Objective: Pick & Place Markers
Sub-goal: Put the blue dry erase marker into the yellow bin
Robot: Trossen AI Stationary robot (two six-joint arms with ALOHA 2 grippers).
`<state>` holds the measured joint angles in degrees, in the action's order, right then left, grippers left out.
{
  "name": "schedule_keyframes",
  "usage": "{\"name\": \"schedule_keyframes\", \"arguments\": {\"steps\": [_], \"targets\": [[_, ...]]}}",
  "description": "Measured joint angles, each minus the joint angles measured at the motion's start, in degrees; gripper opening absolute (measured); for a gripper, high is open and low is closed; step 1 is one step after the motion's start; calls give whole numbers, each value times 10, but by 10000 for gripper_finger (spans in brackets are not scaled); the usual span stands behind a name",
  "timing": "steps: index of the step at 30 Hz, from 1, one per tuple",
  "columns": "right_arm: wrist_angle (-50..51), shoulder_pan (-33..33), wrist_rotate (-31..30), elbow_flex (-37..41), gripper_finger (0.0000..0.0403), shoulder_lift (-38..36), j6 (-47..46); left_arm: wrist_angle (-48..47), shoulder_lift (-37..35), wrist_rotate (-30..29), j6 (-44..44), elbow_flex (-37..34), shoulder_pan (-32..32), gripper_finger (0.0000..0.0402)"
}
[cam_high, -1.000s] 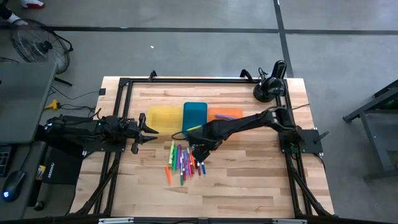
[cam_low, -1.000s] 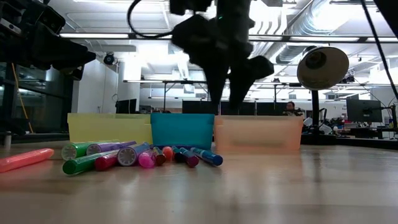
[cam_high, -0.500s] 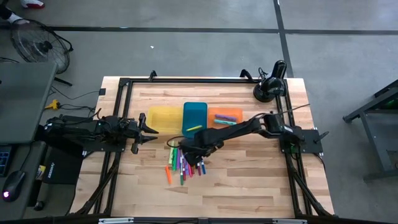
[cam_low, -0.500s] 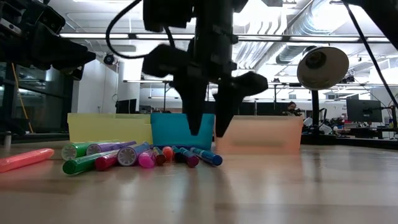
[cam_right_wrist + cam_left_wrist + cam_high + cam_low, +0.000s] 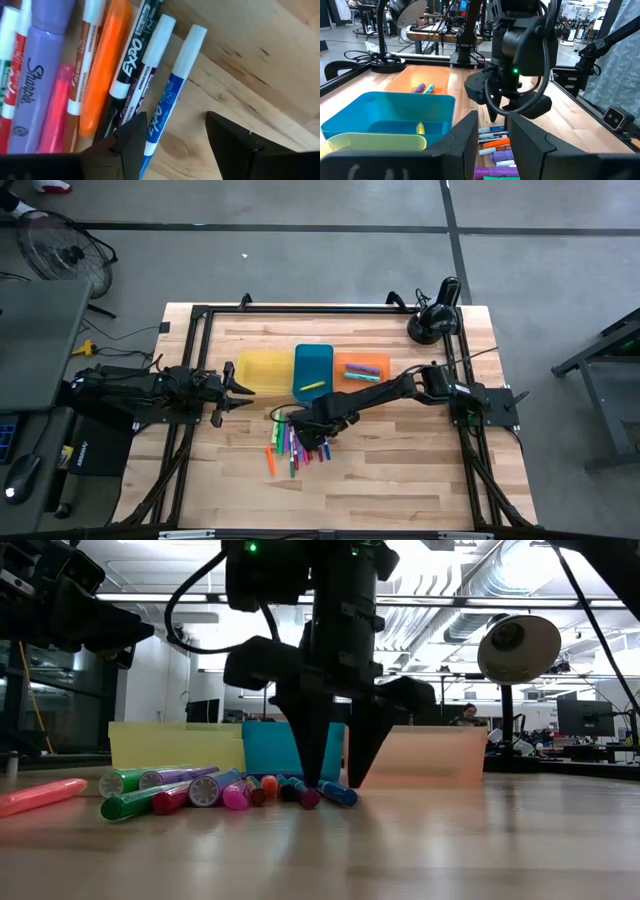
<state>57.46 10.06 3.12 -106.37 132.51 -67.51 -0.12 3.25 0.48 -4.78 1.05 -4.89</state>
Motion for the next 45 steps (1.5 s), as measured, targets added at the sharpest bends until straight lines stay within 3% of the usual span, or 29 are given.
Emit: {"name": "schedule_keyframes", "arguments": {"steps": [13,29,45], "targets": [[7,6,2,-2,189,14,15,0,0,0,0,0,0,104],[39,5,9,-1,81,17,35,0,0,0,0,0,0,104],[55,14,18,0,30,17,100,0,0,0,0,0,0,104]]}}
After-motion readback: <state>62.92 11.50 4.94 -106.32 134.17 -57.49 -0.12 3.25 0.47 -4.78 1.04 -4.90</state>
